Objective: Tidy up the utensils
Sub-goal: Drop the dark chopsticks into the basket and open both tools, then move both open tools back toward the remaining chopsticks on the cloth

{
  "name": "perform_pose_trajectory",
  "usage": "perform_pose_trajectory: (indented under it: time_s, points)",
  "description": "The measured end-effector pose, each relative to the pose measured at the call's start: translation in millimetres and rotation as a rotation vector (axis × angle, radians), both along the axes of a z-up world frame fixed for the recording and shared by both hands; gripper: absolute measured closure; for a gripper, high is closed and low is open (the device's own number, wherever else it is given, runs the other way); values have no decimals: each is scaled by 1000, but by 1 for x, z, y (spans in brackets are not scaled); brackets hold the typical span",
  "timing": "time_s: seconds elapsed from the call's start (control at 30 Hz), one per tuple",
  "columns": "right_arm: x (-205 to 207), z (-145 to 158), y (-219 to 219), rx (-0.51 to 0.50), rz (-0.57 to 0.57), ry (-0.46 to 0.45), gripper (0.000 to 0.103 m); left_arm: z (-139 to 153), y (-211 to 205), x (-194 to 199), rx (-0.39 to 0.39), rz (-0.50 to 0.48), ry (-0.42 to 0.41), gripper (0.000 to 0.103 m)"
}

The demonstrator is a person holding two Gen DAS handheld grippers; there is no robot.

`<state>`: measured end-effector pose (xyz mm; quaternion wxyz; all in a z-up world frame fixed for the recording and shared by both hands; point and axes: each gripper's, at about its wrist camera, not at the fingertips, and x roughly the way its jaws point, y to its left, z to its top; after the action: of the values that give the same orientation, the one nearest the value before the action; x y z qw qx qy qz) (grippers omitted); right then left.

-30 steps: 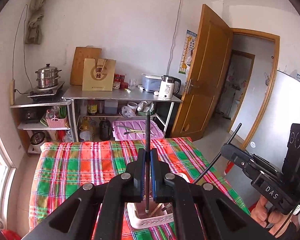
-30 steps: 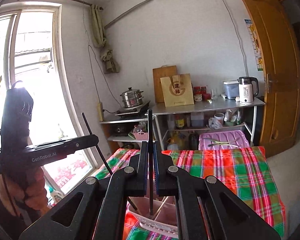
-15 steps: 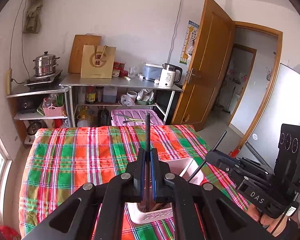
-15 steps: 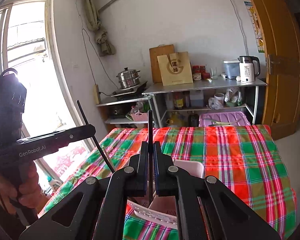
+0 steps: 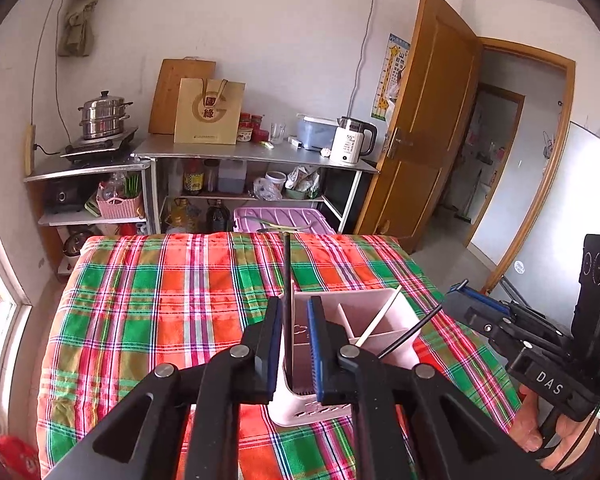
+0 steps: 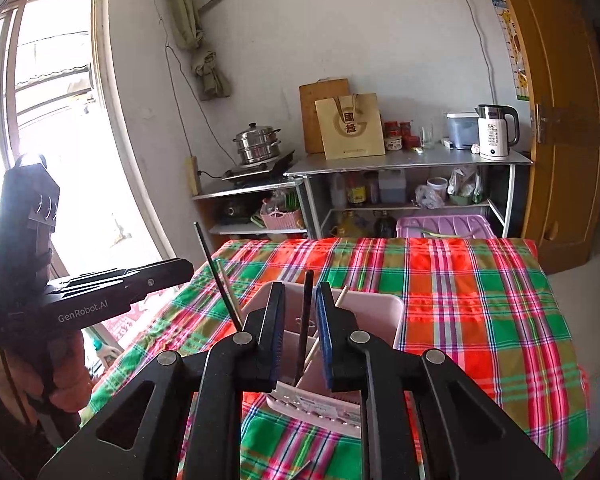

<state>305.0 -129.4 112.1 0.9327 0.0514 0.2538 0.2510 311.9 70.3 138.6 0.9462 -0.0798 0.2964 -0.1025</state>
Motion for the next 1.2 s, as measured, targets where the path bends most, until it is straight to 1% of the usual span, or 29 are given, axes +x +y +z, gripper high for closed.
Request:
perform_pose_trajectory:
  time_s: [0.03,0.1,0.17,0.23,0.3,0.43,0.53,0.7,0.83,0.93,1.2]
  points:
    - [-6,3,-2,2,1,-9,87,2,1,-7,-3,4,-12,86]
    - [-19,8,-11,7,1,-29,87,6,2,-23,-16,1,-35,86]
    - [-34,11,-19,13,0,-43,87,9,2,-41,-11,3,-58,86]
    - [-50,11,-31,24,-3,-54,87,8,1,-58,1,11,-76,86]
    - [-66,7,-39,17,1,-52,87,5,0,-75,-5,6,-83,86]
    - [-93,-6,-57,-5,-10,-46,87,-9,-7,-107,-20,-9,-80,86]
    - [-113,-16,-71,-16,-31,-46,87,-24,-19,-131,-12,-38,-70,86]
    - [-134,-36,-90,-20,-52,8,87,-49,-40,-160,-9,-91,-43,86]
    - [-149,-51,-99,-17,-51,40,87,-69,-52,-173,-27,-126,-2,86]
    - [-152,-59,-105,-4,-61,63,87,-81,-60,-175,-25,-143,28,86]
    - [-152,-75,-112,-10,-75,100,87,-100,-76,-169,-22,-176,89,86]
